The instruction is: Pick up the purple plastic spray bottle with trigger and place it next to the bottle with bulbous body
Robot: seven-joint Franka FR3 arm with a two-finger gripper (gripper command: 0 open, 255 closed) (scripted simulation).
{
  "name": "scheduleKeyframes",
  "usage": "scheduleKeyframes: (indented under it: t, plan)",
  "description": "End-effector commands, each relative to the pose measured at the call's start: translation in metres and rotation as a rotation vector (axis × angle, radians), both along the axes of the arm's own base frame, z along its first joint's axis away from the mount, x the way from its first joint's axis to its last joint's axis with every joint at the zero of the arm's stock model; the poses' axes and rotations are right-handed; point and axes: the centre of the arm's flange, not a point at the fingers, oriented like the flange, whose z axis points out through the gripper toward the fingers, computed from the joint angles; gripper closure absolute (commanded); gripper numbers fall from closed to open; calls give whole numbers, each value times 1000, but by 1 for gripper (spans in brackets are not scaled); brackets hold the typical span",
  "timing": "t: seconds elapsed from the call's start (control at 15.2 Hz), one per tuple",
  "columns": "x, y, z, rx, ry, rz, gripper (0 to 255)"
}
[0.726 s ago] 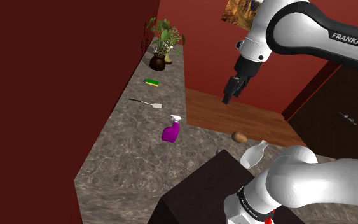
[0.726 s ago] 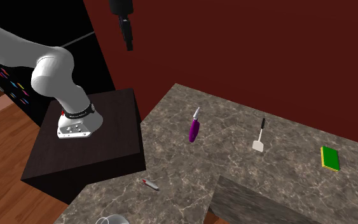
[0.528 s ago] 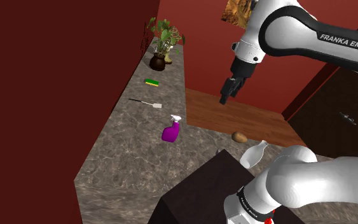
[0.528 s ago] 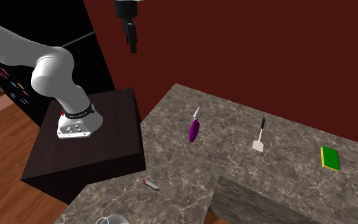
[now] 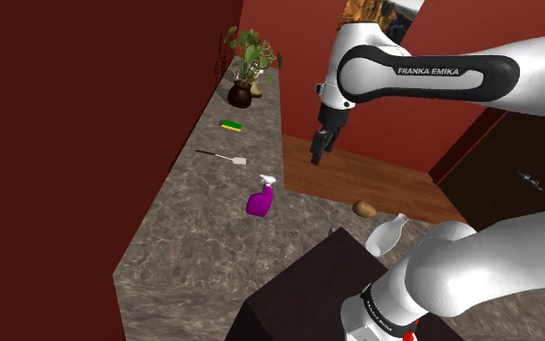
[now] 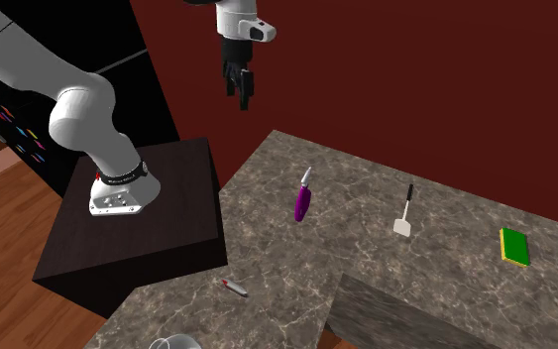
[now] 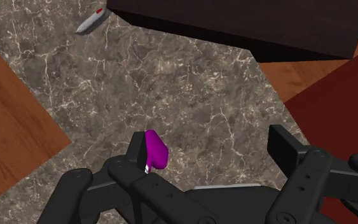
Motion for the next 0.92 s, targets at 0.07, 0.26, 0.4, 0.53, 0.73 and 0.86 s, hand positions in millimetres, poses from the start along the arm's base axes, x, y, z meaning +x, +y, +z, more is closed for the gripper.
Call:
scheduleKeyframes:
  t: [0.07, 0.26, 0.4, 0.53, 0.73, 0.86]
  plan:
    - [28, -3, -32, -14, 34, 53, 0]
    - [56, -7, -64, -27, 68, 104, 0]
    - [74, -9, -86, -36, 91, 139, 0]
    - [92, -10, -108, -45, 113, 173, 0]
    - [118, -11, -142, -58, 147, 224, 0]
    - [134, -11, -166, -67, 170, 259, 0]
